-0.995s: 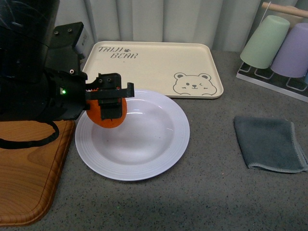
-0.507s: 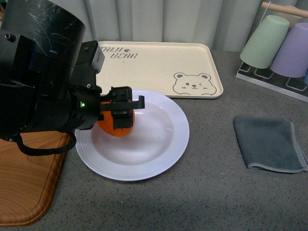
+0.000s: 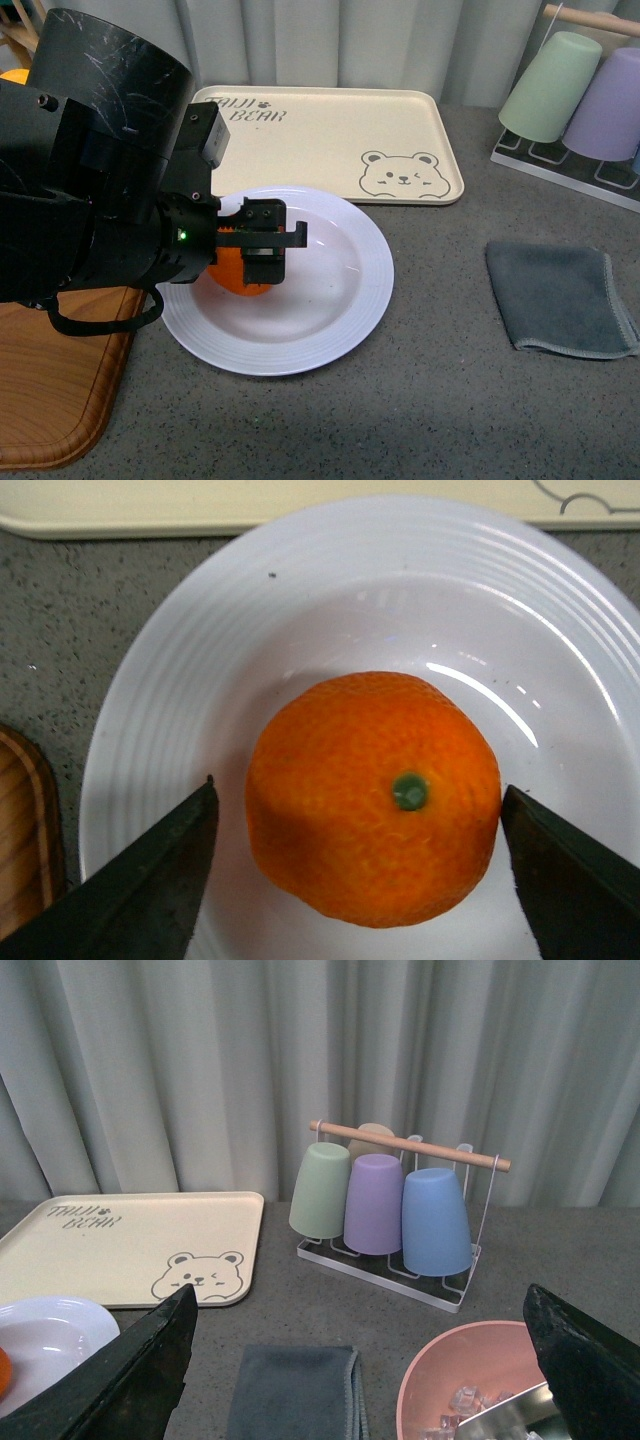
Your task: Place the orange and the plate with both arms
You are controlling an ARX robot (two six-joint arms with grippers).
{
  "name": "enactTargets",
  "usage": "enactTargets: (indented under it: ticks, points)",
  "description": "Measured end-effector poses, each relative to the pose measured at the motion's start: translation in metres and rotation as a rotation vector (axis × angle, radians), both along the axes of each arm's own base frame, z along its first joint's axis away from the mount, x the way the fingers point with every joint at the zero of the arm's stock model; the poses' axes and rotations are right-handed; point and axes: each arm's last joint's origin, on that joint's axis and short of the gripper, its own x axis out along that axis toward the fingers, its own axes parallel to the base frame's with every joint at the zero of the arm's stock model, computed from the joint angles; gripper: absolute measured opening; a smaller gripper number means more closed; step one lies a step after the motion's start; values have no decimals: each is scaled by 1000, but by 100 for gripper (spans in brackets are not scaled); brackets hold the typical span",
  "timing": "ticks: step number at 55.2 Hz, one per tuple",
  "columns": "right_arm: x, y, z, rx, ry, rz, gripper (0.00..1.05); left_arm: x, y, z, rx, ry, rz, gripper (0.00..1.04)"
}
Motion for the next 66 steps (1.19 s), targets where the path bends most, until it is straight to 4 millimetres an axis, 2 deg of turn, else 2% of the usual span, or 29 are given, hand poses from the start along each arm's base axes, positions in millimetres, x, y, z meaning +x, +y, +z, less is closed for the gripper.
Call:
enactTargets:
  ticks: [7, 17, 25, 36, 44, 45, 46, 49, 52, 54, 66]
  points:
    - [0, 0, 0, 0, 0, 0, 95, -3, 5, 18, -3, -56, 27, 100]
    - [0, 0, 0, 0, 0, 0, 95, -10, 21, 49, -22, -192, 106, 98]
    - [0, 0, 0, 0, 0, 0, 95, -38, 59, 75, -26, -335, 290, 98]
    - [0, 0, 0, 0, 0, 0, 95, -102, 109, 93, 7, -438, 537, 98]
    - [0, 0, 0, 0, 0, 0, 95, -108, 114, 97, 8, -459, 564, 98]
    - [0, 0, 0, 0, 0, 0, 95, -108, 115, 94, 9, -463, 544, 97]
    - [0, 0, 0, 0, 0, 0, 95, -109, 116, 89, -15, -508, 441, 91]
    - [0, 0, 0, 0, 0, 0, 95, -118, 118, 82, -15, -619, 295, 78]
    - [0, 0, 0, 0, 0, 0, 95, -126, 119, 88, 13, -720, 231, 64]
    - [0, 0, 0, 0, 0, 0, 95, -131, 121, 92, 30, -747, 223, 55]
    - [0, 0, 0, 0, 0, 0, 95, -149, 133, 90, 63, -740, 221, 20]
